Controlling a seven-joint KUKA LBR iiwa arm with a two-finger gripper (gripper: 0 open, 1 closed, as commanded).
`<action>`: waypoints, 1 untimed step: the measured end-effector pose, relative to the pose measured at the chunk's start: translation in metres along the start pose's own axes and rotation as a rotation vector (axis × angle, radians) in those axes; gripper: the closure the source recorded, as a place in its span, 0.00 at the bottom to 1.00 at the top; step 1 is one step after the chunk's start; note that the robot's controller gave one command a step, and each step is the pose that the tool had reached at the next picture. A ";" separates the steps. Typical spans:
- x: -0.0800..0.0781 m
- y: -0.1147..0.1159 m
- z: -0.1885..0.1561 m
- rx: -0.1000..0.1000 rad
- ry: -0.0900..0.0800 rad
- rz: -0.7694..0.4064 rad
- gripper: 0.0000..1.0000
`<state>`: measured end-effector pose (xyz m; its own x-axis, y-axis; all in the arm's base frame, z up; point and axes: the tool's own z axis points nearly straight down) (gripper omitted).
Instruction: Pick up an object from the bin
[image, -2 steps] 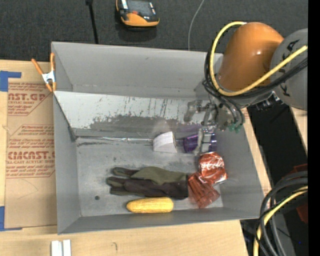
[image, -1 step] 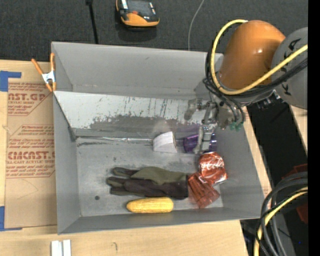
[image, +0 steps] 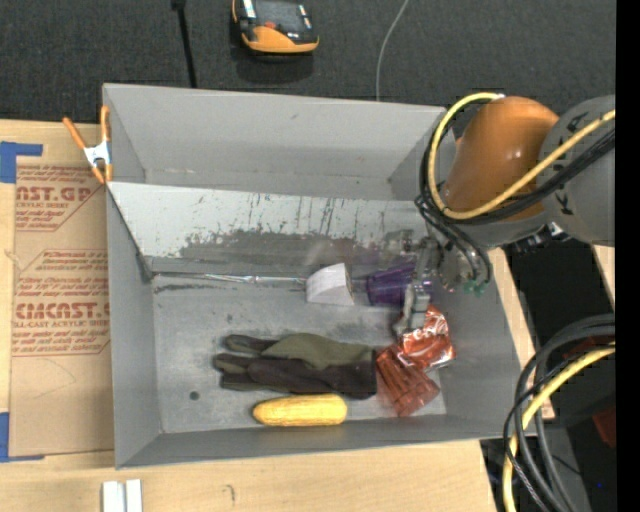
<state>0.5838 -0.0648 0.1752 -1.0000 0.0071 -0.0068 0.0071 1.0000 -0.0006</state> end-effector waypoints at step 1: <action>0.034 0.054 0.017 0.000 0.006 -0.154 0.00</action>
Offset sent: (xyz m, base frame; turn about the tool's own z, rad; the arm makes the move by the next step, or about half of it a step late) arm -0.0046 -0.0727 -0.0437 0.0336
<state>0.5504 -0.0104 0.1578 -0.9892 -0.1463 -0.0008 -0.1463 0.9892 -0.0008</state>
